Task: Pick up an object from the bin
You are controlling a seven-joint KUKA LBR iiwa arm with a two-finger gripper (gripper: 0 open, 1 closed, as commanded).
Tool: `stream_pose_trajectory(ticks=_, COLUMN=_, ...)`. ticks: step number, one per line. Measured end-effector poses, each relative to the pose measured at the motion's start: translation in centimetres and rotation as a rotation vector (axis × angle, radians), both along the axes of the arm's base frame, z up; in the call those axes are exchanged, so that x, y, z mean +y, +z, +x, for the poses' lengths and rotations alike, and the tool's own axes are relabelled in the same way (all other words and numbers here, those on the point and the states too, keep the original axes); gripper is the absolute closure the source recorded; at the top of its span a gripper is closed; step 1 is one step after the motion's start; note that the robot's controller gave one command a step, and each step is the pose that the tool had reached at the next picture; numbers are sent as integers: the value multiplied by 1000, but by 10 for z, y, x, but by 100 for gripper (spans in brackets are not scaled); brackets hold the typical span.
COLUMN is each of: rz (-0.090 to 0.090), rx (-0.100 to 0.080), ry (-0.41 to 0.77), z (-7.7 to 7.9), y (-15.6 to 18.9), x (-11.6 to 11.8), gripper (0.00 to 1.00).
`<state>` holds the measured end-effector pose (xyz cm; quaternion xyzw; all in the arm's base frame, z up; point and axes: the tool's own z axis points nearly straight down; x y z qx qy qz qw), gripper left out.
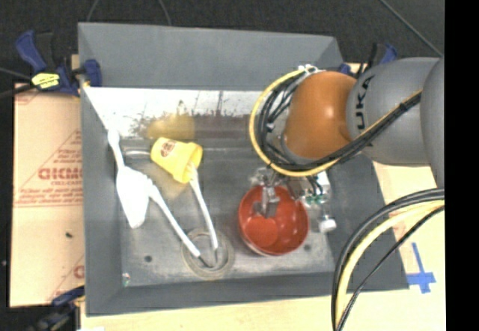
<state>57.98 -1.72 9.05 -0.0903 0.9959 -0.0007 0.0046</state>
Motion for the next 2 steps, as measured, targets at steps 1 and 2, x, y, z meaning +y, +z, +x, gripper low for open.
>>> stream_pose_trajectory(ticks=1, rz=0, rx=0, ry=0, z=0, y=0, x=0, gripper=100)
stream_pose_trajectory(ticks=2, rz=-1, rx=1, ry=-7, z=-7, y=115, x=-5, gripper=100)
